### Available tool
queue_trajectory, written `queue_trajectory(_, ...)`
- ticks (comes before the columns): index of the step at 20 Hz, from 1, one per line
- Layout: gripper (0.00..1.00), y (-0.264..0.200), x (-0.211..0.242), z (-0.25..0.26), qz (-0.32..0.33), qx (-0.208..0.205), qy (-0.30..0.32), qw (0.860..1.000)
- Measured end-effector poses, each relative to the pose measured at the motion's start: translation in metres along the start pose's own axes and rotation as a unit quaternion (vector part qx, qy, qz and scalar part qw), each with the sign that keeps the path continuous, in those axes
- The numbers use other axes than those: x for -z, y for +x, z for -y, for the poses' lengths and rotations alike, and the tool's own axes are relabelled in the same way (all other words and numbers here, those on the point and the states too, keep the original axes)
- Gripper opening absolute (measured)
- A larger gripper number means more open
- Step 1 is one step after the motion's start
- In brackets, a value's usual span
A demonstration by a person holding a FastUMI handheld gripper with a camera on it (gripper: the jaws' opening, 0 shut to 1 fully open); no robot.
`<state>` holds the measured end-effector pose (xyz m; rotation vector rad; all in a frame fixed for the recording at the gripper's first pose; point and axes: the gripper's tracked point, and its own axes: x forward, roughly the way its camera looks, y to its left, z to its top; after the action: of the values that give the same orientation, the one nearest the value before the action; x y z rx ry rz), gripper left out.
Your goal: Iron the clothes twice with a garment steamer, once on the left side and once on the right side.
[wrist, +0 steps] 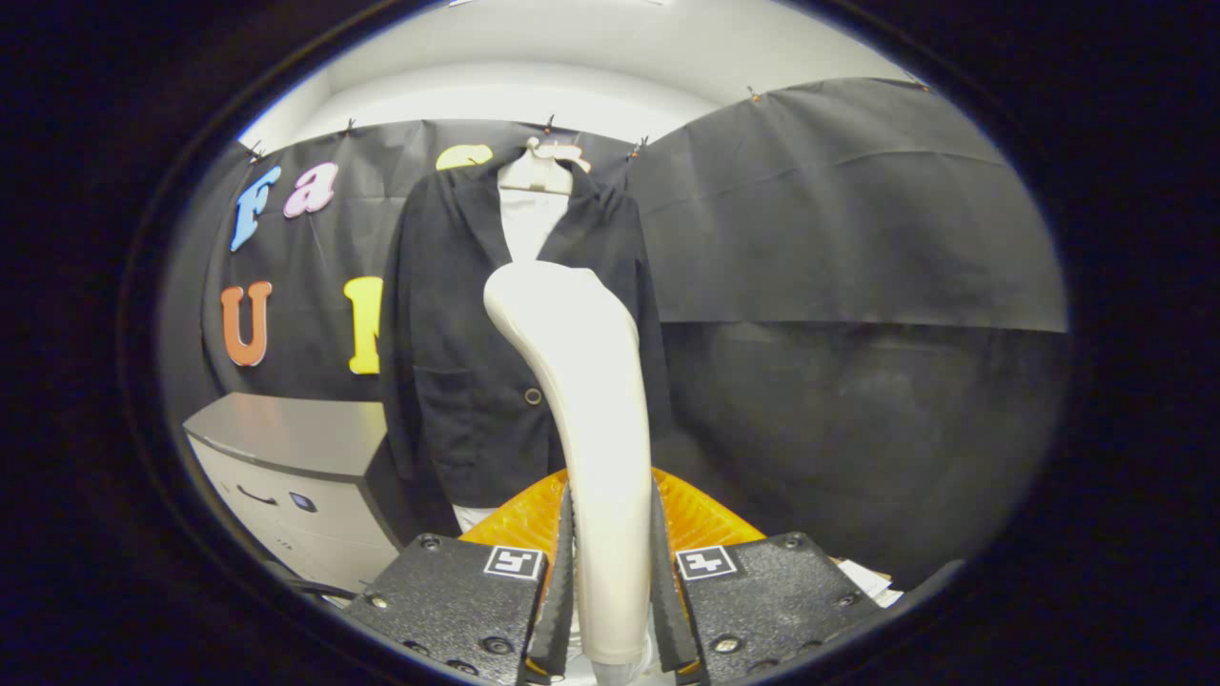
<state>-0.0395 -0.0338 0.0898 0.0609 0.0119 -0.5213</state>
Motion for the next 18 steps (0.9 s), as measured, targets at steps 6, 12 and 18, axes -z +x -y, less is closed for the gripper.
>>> queue_trajectory(6,0.38,-0.061,-0.048,-0.005,0.047,-0.031,0.008,0.998)
queue_trajectory(12,0.38,-0.095,-0.071,-0.003,0.089,-0.092,0.002,0.992)
queue_trajectory(18,0.38,-0.089,-0.078,0.034,0.092,-0.121,-0.010,0.988)
